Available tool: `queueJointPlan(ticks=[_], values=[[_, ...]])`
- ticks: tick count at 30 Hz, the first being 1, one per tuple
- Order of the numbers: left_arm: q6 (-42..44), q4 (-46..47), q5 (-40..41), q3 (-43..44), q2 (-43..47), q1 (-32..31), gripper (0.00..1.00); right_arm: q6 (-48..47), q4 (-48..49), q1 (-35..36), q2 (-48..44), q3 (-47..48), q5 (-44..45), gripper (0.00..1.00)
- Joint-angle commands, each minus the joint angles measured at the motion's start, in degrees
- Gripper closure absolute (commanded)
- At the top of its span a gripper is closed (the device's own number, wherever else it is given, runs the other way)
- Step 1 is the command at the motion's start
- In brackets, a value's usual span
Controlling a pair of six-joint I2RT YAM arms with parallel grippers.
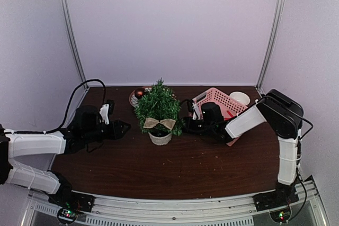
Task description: Decorate the small christmas tree
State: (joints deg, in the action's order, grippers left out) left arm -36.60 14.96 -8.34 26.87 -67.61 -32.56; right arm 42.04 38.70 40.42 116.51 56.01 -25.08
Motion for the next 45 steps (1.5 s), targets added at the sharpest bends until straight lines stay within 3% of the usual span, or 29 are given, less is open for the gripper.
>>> queueJointPlan(ticks=[1, 17, 28, 45], values=[[0.37, 2.74, 0.11, -0.56, -0.02, 0.73, 0.56, 1.55, 4.40, 0.70, 1.24, -0.20, -1.45, 0.74], [-0.69, 4.57, -0.33, -1.03, -1.98, 1.61, 0.56, 8.16, 16.07, 2.06, 3.23, -5.59, -3.08, 0.75], [-1.57, 6.75, -1.04, -1.79, -4.24, 2.13, 0.57, 13.18, 25.63, 4.24, 6.12, -7.43, -3.01, 0.81], [-2.67, 10.35, -2.76, -2.79, -7.37, 3.35, 0.58, 15.98, 34.51, 10.57, 10.23, -7.48, -0.43, 0.83]])
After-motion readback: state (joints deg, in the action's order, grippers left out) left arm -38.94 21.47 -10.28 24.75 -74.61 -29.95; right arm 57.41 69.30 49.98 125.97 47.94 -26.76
